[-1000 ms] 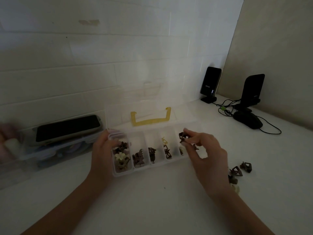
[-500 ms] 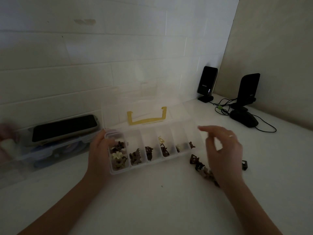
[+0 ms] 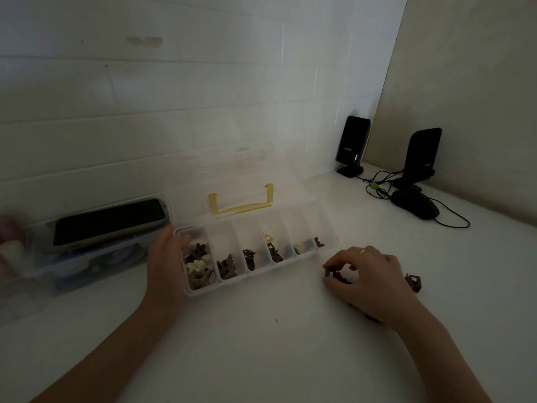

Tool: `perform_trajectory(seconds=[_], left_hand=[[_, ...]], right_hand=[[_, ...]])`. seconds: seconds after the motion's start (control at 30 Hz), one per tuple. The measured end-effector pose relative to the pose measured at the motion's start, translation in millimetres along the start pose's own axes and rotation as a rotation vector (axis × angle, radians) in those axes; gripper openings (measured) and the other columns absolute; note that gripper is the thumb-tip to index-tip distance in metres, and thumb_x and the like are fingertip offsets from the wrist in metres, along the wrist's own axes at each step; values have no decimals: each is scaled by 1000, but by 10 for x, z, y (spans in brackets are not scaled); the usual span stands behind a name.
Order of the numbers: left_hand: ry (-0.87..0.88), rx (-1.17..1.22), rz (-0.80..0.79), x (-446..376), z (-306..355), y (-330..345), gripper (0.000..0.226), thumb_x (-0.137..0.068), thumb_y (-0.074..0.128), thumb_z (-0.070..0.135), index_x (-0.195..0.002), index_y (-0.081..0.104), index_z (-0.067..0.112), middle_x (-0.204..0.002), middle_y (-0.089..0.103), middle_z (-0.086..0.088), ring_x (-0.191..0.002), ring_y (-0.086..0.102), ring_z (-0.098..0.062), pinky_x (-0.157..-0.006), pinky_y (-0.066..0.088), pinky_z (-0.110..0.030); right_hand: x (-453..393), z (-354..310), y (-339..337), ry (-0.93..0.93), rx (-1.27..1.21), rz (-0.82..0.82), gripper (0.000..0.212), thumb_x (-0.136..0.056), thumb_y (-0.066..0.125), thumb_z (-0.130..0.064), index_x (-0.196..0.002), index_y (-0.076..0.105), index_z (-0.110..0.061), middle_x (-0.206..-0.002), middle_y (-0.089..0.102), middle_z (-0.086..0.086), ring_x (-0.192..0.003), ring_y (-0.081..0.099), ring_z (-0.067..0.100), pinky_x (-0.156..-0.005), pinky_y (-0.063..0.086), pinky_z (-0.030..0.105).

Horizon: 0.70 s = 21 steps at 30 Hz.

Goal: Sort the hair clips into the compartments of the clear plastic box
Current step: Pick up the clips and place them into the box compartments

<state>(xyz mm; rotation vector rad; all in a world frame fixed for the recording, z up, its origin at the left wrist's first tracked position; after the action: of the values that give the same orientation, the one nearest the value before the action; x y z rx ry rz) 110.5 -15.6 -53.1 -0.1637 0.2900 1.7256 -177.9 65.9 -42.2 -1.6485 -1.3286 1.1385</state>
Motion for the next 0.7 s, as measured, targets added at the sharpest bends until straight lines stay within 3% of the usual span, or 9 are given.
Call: perform_trajectory(seconds=[0.1,0.2,0.33,0.47,0.5,0.6,0.7], left_hand=[[-16,29,24,-7,9,-7,27,-90,38,-1,-90,60,16,-86,66,5,-86,62,-15,-82,49,-32],[-64,56,-3,-8,-24,9,28,-87,40,3,-91,60,21,-95,63,-5,-96,58,-28,-88,45,-43],[35,4,-20,-12,49,2,29,-86,42,-7,-81,61,14,-82,65,1,-81,62,-13,-79,51,-36],[3,45,-38,-29,12,17,31,-86,40,-4,-77,63,14,-99,60,-24,-100,59,-41,-90,46,-55],[3,57,-42,-23,11,21,34,-86,39,-5,-76,64,16,-96,61,-21,-98,61,-39,-88,50,-51],[3,86,-64,20,48,54,29,-85,37,-8,-81,60,10,-74,69,4,-71,70,-11,-61,57,-23],[-3,101,-96,56,59,93,28,-84,37,-12,-83,58,7,-70,69,7,-64,69,-8,-58,57,-20]], right_hand=[[14,-52,-48,-46,-165,39,13,-77,65,-42,-89,62,-37,-77,63,-23,-81,58,1,-80,47,28],[42,-149,-170,-116,-395,162,14,-76,70,-30,-88,65,-33,-74,65,-18,-70,59,5,-64,48,21],[85,-268,-230,-219,-448,263,27,-76,70,-15,-95,66,-33,-86,61,-23,-73,55,5,-60,44,14],[107,-367,-190,-271,-477,329,41,-76,71,-12,-107,61,-37,-83,63,-16,-77,57,10,-63,45,15],[111,-383,-184,-275,-481,352,41,-75,72,-14,-105,58,-38,-83,62,-16,-77,57,10,-64,45,14],[106,-439,-184,-281,-434,448,31,-75,74,-19,-94,54,-34,-82,59,-20,-79,54,1,-66,42,10],[54,-553,-181,-306,-368,542,20,-76,71,-22,-89,57,-27,-83,55,-29,-82,51,-2,-70,41,11]])
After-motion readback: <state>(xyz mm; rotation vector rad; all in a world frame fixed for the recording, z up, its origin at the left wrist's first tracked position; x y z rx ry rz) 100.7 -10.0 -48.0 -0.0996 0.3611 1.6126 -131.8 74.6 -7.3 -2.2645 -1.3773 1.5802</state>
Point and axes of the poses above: each hand's wrist, its own x-axis away from the middle knuckle, its own y-axis out of the palm, z = x × y, the point moved 6 cm from there along -x, towards the middle knuckle
